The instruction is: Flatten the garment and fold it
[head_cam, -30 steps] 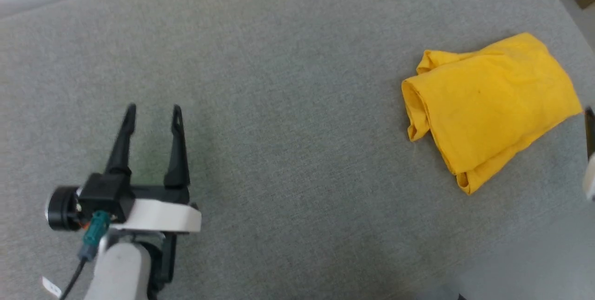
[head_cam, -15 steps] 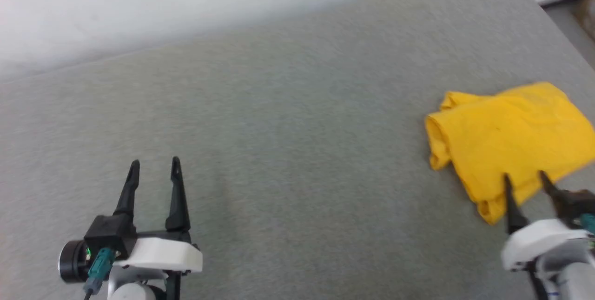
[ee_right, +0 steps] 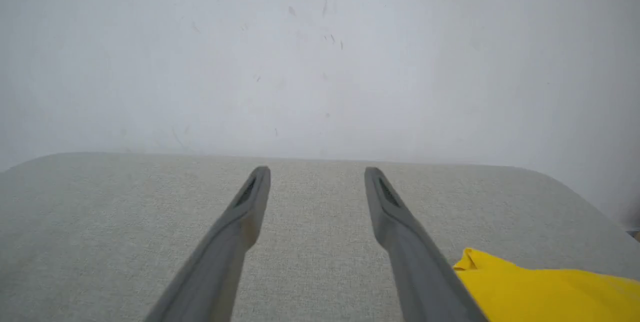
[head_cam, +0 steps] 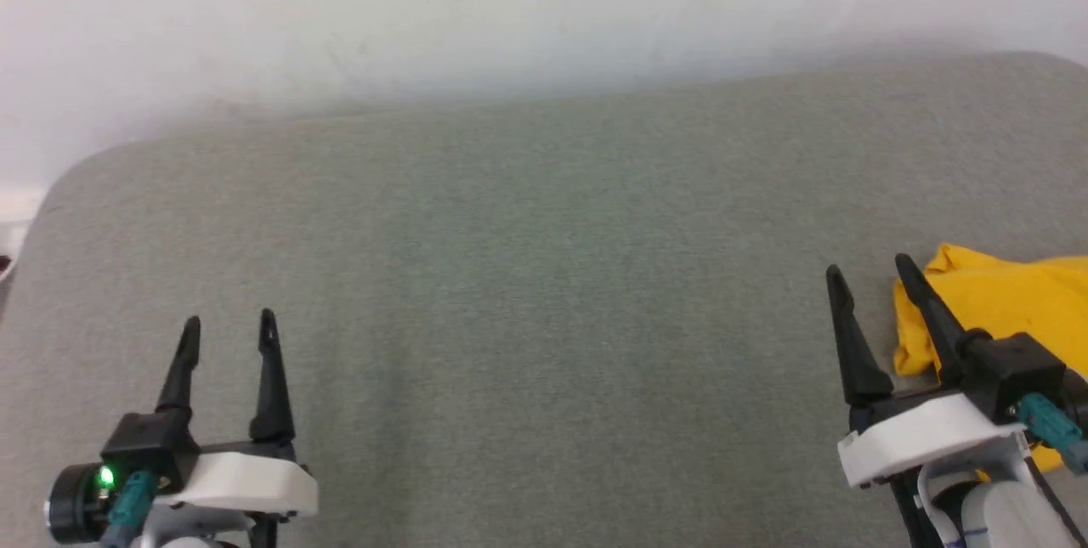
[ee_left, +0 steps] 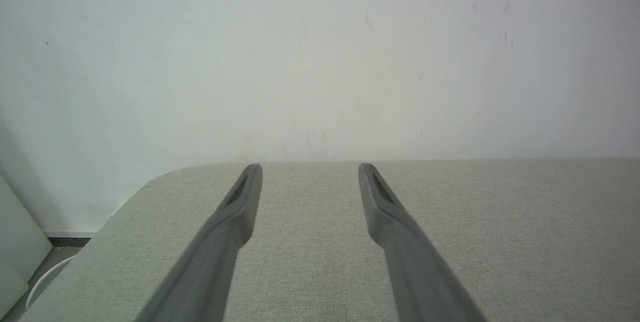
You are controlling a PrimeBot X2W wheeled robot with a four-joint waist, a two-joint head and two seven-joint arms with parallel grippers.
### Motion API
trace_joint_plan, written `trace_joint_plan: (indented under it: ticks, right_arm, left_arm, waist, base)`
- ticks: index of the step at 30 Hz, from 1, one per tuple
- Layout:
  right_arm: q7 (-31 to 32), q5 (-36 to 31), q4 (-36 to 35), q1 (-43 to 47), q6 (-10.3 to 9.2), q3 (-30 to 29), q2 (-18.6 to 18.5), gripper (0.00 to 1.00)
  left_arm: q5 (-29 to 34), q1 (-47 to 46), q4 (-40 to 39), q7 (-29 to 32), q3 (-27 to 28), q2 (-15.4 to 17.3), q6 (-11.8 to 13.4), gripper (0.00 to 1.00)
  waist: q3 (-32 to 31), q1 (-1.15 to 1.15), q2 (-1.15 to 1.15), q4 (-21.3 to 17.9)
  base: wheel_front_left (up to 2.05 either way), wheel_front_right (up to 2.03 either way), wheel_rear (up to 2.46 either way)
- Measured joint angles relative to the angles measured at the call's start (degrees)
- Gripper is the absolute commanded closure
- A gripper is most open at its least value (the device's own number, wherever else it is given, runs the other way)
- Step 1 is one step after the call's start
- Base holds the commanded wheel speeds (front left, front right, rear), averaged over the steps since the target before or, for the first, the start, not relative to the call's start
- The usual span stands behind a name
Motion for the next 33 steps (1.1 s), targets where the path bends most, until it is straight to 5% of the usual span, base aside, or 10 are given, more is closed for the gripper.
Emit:
trace_joint_plan:
  ticks: [11,23,24,33]
  right_arm:
    - [1.6,0.3,-4.6,4.8,0.0,0.6,1.1,0.0]
    - [1.8,0.5,-3.2,7.6,0.0,0.0,1.3,0.0]
    - [1.8,0.5,-3.1,7.6,0.0,0.2,1.3,1.0]
    - [1.9,0.5,-3.1,7.6,0.01,0.2,1.2,1.0]
  left_arm:
    - [-2.8,2.9,-0.9,1.4,2.0,5.8,-4.8,0.0]
    - [-2.7,5.2,-0.4,1.9,-0.8,4.5,-4.9,0.0]
    - [-2.7,5.2,-0.4,2.0,-0.9,4.5,-4.9,1.0]
    - [-2.7,5.2,-0.4,2.1,-0.8,4.4,-4.9,1.0]
  waist:
    - [-2.5,0.0,0.0,3.2]
    - [-4.3,0.0,0.0,3.4]
    - [-4.2,0.0,0.0,3.4]
    - [-4.3,0.01,0.0,3.4]
  base:
    - [0.0,0.0,0.0]
    - [0.0,0.0,0.0]
    - [0.0,0.0,0.0]
    - [0.0,0.0,0.0]
